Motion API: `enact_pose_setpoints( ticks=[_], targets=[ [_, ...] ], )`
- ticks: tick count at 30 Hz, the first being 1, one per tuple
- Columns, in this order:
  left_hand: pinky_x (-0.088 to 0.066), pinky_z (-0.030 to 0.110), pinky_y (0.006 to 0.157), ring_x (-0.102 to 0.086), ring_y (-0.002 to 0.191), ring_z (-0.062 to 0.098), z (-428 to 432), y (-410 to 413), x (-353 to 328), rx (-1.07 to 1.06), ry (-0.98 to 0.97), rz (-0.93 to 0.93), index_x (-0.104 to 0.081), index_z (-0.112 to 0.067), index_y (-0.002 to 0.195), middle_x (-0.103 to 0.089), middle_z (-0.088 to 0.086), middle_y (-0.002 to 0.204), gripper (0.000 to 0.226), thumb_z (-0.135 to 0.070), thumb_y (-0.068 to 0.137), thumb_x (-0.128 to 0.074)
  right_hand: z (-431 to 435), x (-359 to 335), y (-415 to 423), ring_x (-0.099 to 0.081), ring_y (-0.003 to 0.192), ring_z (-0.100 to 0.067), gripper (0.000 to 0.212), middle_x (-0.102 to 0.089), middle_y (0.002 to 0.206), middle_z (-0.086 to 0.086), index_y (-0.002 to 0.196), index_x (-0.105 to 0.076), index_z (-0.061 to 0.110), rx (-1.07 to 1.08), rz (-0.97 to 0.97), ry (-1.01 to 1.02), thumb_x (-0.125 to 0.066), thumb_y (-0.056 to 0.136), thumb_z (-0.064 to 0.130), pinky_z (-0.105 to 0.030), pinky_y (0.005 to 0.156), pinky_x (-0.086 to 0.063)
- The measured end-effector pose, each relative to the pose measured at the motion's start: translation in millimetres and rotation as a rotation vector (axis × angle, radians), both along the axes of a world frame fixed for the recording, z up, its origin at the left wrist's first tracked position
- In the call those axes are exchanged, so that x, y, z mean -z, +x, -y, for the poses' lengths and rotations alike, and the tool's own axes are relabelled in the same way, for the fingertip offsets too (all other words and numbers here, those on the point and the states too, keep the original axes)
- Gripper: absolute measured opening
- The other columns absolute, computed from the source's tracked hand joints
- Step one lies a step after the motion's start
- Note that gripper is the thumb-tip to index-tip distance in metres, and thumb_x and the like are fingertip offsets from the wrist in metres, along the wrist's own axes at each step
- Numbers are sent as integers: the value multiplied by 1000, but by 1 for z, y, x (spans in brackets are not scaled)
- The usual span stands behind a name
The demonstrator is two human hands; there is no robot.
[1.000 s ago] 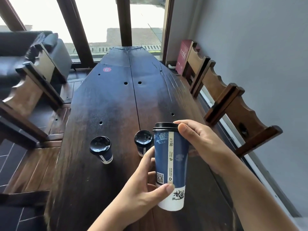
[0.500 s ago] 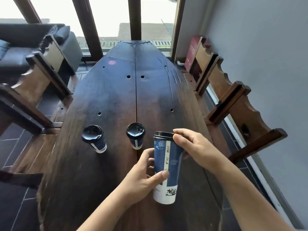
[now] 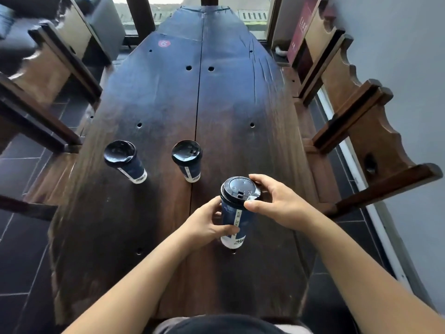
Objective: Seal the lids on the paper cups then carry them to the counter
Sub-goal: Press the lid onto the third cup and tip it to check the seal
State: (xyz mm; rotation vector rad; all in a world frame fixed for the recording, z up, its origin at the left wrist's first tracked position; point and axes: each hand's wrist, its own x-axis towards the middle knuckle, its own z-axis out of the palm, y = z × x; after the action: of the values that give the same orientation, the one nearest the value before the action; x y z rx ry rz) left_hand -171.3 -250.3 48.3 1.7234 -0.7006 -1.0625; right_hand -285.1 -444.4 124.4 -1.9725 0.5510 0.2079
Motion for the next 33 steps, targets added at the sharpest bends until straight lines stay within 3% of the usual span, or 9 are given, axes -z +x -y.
enact_pose_setpoints(
  ticks=[5,8,10,12,19,25,30,33],
  targets=[
    [-60,30,85,-73,94,5,15,12,27,6,49,66,-56,-58,122,-74,-19,113,70,-33,65,-87,7,26,10,-59,124,-10,75,-62,135,8,146,-45,23,-16,-22,-56,-83,82,27,-29,109,-44],
    [-61,34,86,-74,93,12,26,20,42,10,72,103,-55,-63,117,-75,-21,108,69,-32,66,-88,11,39,15,-60,115,-1,72,-63,128,14,142,-48,26,-15,-22,-96,-84,80,28,-23,101,-44],
    [-60,30,86,-75,91,11,31,24,50,18,63,122,-54,-65,116,-75,-22,106,70,-25,70,-89,14,47,18,-61,118,-4,74,-62,131,9,144,-47,25,2,-35,-95,-84,79,26,-27,103,-48],
    [-58,24,84,-74,88,8,35,28,57,30,52,153,-54,-62,118,-74,-25,105,69,-23,73,-89,15,53,18,-61,122,-9,78,-62,132,7,147,-45,26,21,-53,-87,-84,79,25,-32,107,-50],
    [-56,23,83,-74,86,9,44,33,71,45,35,182,-57,-38,131,-76,-19,102,68,-18,75,-91,16,66,16,-60,116,-4,75,-63,121,20,142,-45,35,29,-38,-151,-84,78,29,-21,101,-44],
    [-57,22,78,-71,84,12,47,29,81,1,18,208,-56,-34,136,-77,-8,102,72,-18,76,-91,17,76,13,-60,121,-9,78,-62,131,12,144,-43,31,6,-13,-184,-85,78,25,-34,109,-48],
    [-48,5,76,-67,82,-6,51,23,90,-67,18,161,-58,-32,134,-74,-20,100,69,-10,76,-89,18,83,12,-58,125,-11,82,-60,137,8,147,-40,28,18,4,-196,-85,79,24,-38,111,-47],
    [-48,5,75,-69,82,-5,51,25,93,-39,34,160,-56,-36,136,-72,-29,101,71,-13,77,-89,18,84,12,-59,124,-13,79,-60,135,8,144,-40,31,8,1,-189,-85,79,26,-40,109,-48]
  ],
)
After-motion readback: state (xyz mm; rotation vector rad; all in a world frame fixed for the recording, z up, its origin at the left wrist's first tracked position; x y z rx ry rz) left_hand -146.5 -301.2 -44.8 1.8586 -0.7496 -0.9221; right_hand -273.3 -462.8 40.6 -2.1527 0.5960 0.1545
